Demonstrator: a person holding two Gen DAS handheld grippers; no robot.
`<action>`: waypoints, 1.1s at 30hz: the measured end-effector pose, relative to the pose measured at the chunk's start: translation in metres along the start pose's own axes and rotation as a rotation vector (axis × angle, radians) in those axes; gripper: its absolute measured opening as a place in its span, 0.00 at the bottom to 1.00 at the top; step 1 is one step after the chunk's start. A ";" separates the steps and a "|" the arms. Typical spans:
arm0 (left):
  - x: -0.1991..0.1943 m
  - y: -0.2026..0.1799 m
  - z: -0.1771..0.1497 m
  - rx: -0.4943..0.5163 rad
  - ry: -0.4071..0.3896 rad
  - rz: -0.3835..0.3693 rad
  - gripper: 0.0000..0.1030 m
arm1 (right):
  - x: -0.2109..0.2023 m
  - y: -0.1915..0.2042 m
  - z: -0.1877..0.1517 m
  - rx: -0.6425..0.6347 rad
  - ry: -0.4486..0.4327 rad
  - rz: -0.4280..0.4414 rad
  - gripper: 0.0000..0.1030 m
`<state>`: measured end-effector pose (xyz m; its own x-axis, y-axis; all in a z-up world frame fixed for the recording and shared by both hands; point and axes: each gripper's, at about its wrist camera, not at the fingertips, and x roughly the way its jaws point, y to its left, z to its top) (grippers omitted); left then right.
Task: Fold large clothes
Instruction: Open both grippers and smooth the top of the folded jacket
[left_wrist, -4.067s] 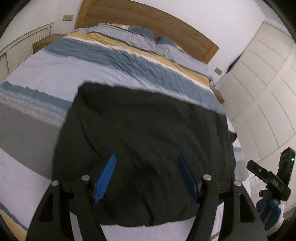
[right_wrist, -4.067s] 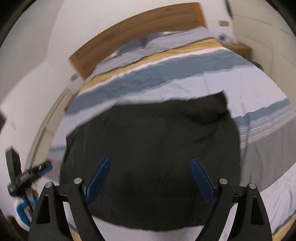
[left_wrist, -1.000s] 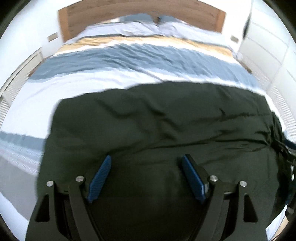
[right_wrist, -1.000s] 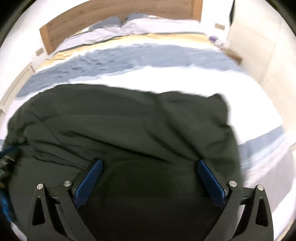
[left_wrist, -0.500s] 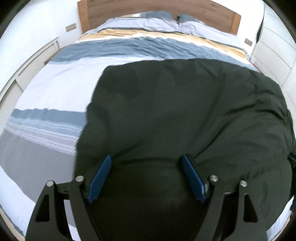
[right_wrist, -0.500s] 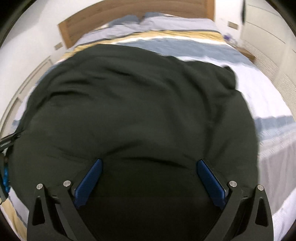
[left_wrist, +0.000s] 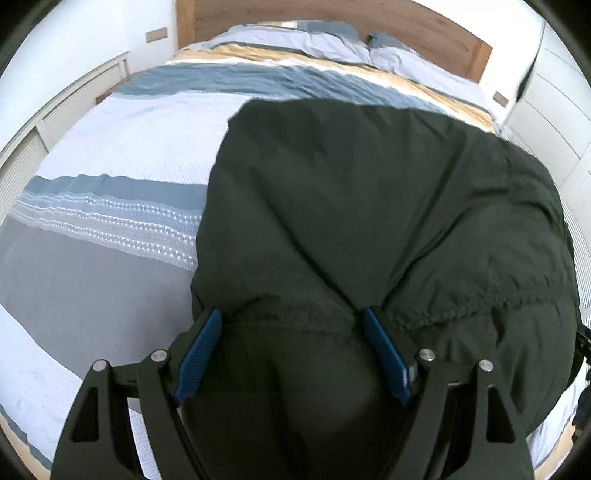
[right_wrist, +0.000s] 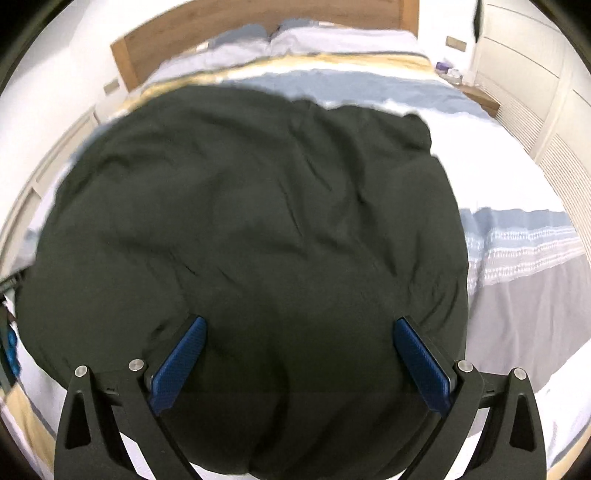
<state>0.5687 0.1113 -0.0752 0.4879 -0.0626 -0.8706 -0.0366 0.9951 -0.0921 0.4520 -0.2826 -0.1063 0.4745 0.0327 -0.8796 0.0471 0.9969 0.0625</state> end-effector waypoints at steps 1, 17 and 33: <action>-0.002 0.001 0.000 0.004 0.001 -0.002 0.77 | 0.000 -0.005 -0.003 0.014 0.008 0.001 0.98; -0.061 -0.030 -0.013 0.078 -0.178 0.013 0.77 | -0.049 -0.006 -0.007 -0.006 -0.061 -0.059 0.98; -0.014 -0.074 -0.018 0.216 -0.096 -0.013 0.79 | 0.012 0.091 0.013 -0.130 -0.026 0.086 0.99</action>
<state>0.5486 0.0368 -0.0646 0.5678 -0.0784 -0.8194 0.1527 0.9882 0.0113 0.4736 -0.1928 -0.1051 0.4946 0.1182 -0.8611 -0.1079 0.9914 0.0741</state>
